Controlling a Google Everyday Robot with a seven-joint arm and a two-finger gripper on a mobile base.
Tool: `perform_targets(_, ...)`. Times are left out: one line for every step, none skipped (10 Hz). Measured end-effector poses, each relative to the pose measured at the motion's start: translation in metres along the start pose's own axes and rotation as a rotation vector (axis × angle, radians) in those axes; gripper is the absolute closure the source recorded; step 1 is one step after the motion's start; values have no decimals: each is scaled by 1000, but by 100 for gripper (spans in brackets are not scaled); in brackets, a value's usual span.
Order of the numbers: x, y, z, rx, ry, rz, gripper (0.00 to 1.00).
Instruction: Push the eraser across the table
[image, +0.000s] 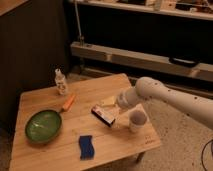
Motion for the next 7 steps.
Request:
perform_targets(-12, -5, -5, 2, -38, 5, 36)
perform_targets(-22, -8, -7, 27, -82, 5, 47)
perform_targets(-32, -9, -4, 55, -102, -6, 58)
perform_targets(-40, -8, 3, 76, -108, -21, 67)
perform_targets(-47, -4, 11, 95, -110, -39, 76)
perform_targets(-55, 0, 20, 111, -112, -62, 88)
perform_targets(-60, -2, 25, 119, -112, -71, 92)
